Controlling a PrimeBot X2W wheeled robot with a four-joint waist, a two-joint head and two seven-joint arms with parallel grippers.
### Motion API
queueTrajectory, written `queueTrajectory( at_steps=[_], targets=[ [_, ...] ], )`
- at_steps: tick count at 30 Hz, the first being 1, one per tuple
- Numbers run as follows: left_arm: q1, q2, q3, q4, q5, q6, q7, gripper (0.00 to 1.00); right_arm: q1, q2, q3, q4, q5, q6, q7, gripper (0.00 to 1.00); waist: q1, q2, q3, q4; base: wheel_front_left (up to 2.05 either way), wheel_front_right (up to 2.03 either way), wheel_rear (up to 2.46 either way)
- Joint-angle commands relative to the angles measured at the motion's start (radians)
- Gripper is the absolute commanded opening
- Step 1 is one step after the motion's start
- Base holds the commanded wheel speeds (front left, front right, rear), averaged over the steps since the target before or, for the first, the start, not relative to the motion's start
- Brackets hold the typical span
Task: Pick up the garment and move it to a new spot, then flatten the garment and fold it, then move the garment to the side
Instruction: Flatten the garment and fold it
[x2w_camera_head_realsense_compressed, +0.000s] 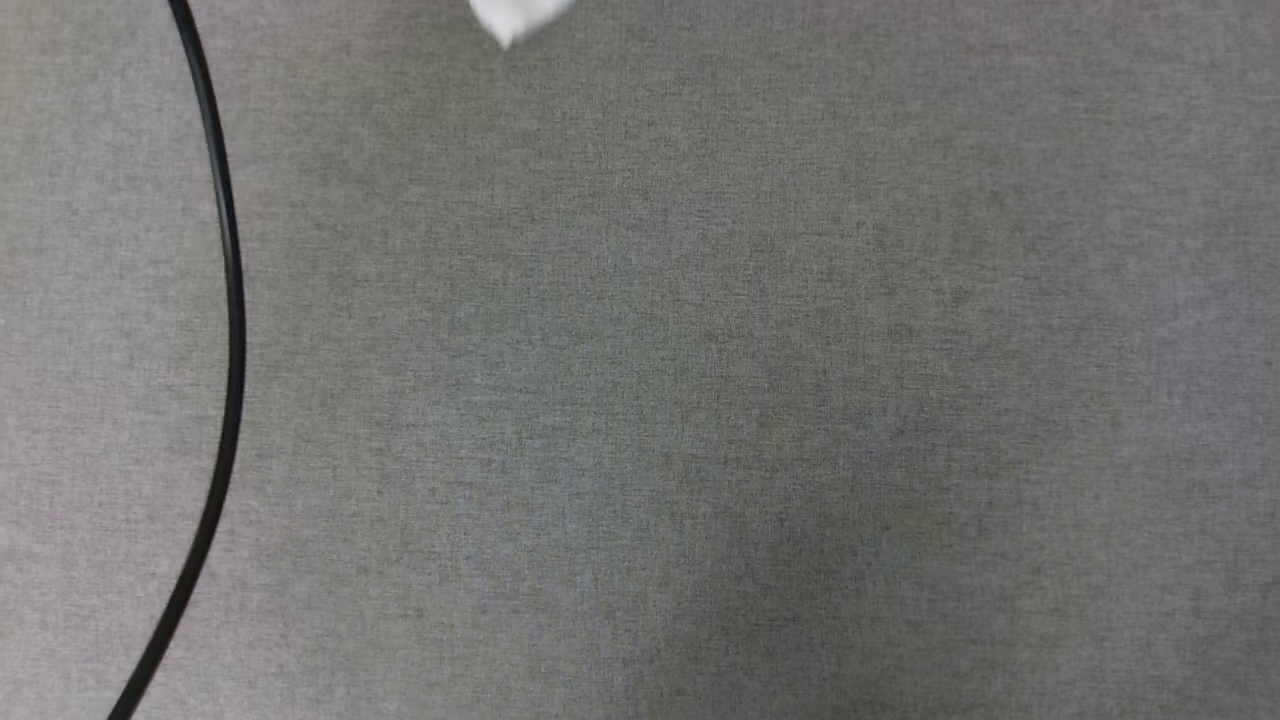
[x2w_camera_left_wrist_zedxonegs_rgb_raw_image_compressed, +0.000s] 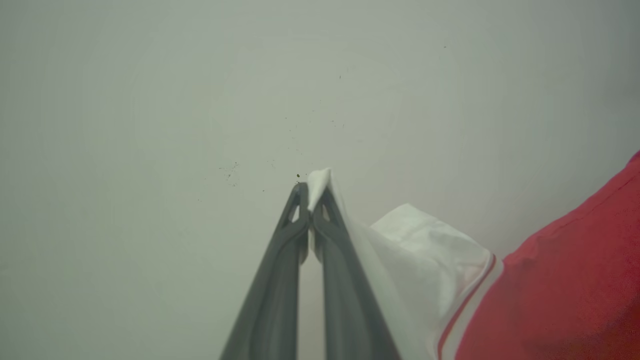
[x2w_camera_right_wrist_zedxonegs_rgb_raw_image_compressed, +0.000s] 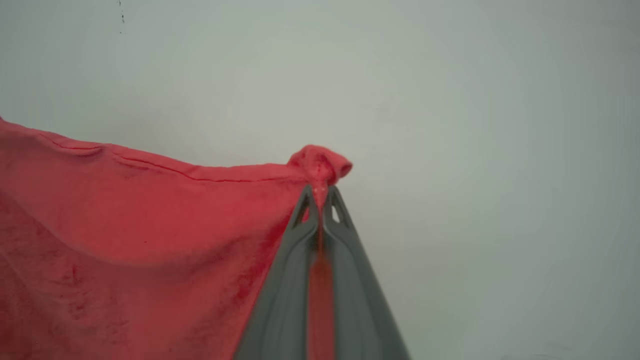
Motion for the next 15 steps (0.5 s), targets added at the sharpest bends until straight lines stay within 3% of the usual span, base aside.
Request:
queueTrajectory(
  at_steps=[1,7,15],
  targets=[
    [-0.032,0.002,-0.006,0.023,-0.005,0.001,-0.016,0.00,-0.038,0.008,0.012,0.027,-0.003,-0.001,-0.018,0.00,-0.0003,0.0000,0.005,0.000,0.00,0.00,0.00],
    [-0.051,0.006,-0.041,0.108,-0.027,-0.001,-0.062,0.00,-0.073,0.018,0.086,0.126,0.023,-0.001,-0.065,0.00,-0.0003,0.0000,0.023,-0.002,0.00,0.00,0.00],
    [0.058,0.030,-0.124,0.158,-0.109,-0.001,-0.107,0.00,0.011,0.021,0.198,0.210,0.092,-0.001,-0.138,0.00,-0.0003,0.0000,0.033,-0.003,0.00,0.00,0.00]
  ],
)
